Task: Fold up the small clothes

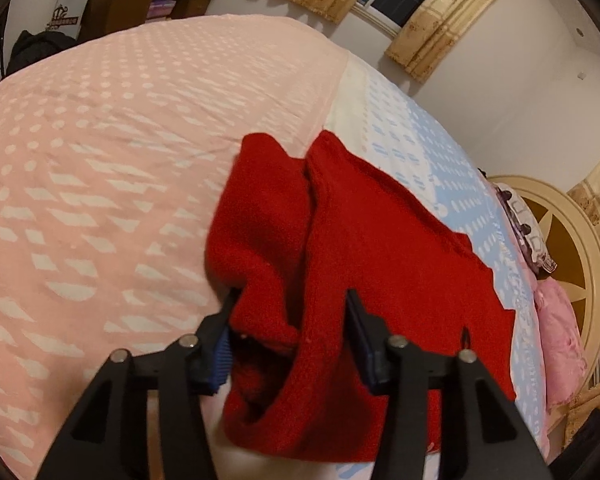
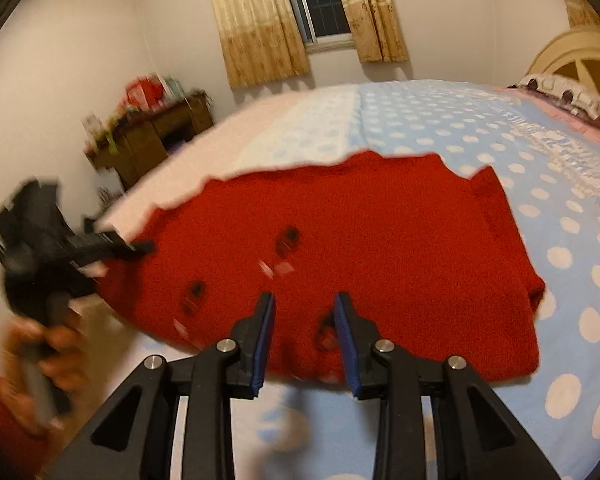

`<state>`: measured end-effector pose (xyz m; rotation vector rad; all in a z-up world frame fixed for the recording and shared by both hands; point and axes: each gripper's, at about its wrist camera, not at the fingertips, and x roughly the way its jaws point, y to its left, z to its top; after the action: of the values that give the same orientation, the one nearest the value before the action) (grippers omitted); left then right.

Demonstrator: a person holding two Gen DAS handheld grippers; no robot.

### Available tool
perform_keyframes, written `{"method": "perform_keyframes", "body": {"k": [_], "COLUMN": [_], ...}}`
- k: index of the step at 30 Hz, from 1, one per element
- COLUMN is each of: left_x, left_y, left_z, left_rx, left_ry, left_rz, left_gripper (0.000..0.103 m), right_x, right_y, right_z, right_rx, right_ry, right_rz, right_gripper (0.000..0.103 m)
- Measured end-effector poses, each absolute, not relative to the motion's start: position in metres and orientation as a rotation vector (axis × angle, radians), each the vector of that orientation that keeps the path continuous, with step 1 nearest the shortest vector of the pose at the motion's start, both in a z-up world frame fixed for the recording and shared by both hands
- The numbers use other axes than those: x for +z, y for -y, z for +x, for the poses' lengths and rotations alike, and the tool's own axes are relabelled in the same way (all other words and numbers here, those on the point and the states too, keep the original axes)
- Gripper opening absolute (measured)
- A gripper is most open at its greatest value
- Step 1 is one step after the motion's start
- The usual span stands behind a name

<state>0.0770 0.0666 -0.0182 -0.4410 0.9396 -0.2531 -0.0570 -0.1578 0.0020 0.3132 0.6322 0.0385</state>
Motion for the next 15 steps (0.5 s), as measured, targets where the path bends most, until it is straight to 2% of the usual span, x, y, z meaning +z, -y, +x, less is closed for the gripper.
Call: {"method": "perform_keyframes", "body": {"k": [4, 9, 13, 15], "left_x": [-0.011, -0.007, -0.016, -0.018], "left_y": [-0.06, -0.05, -0.058, -0.061], "left_z": [0.072, 0.066, 0.071, 0.071], "left_rx": [-0.255, -0.239, -0.246, -0.254], "left_ry": [-0.892, -0.847, -0.859, -0.853], "left_rz": [-0.4, -0.325, -0.376, -0.39], "left_gripper": [0.025, 0.024, 0.025, 0.025], "right_x": [0.011, 0.013, 0.013, 0.013], "right_y": [0.154, 0.142, 0.126, 0.118], "right_z": [-0.032, 0.008, 0.038, 0.051], "right_rx": [0.12, 0.218, 0.271, 0.291], "right_ry": [-0.661, -0.709, -0.744, -0.762], "right_rz": [0.392, 0.477, 0.502, 0.5], "right_gripper": [0.032, 0.034, 0.047, 0.048]}}
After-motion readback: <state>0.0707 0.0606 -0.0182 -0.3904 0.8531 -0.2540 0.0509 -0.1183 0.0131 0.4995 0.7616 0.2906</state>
